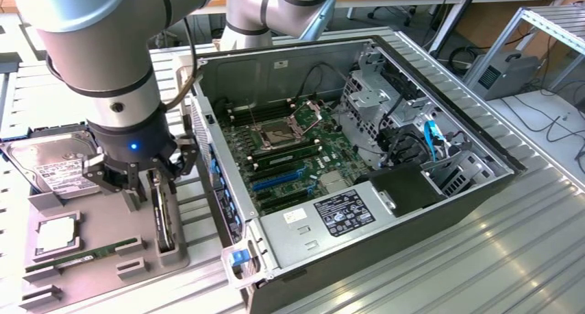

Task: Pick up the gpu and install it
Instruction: 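Pick up the gpu and move the gpu toward the slot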

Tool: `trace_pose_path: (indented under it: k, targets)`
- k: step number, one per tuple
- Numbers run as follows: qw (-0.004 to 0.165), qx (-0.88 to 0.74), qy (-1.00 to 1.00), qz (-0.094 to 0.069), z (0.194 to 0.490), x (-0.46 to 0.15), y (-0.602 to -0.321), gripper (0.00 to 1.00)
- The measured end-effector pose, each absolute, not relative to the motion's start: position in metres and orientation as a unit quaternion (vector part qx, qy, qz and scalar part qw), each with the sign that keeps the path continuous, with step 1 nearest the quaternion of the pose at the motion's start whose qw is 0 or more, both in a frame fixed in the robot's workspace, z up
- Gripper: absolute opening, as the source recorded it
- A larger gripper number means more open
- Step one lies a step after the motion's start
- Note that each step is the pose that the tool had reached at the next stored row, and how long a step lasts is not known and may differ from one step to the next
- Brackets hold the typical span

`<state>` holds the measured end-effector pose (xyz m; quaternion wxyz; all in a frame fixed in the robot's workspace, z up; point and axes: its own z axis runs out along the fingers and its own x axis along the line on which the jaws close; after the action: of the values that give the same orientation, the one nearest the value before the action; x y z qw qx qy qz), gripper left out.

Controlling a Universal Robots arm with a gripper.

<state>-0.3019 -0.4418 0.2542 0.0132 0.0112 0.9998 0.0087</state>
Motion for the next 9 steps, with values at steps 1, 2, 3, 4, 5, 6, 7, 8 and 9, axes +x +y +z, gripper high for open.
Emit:
trace_pose_path:
  k: [1,2,3,4,5,6,7,8,9]
  targets:
    - [0.013,0.011,1.0,0.009,0.2538,-0.3019,-0.4418,0.48]
    - [0.013,0.011,1.0,0.009,0.2533,-0.3019,-0.4418,0.48]
    - [0.013,0.011,1.0,0.009,0.253,-0.3019,-0.4418,0.48]
    - [0.013,0.011,1.0,0.009,0.2525,-0.3019,-0.4418,0.48]
    - [0.013,0.011,1.0,0.009,0.2522,-0.3019,-0.4419,0.48]
    - [0.013,0.011,1.0,0.009,0.2518,-0.3019,-0.4419,0.48]
    - [0.013,0.011,1.0,0.009,0.2513,-0.3019,-0.4419,0.48]
    - [0.013,0.011,1.0,0.009,0.2509,-0.3019,-0.4419,0.48]
    - [0.013,0.011,1.0,0.009,0.2504,-0.3019,-0.4419,0.48]
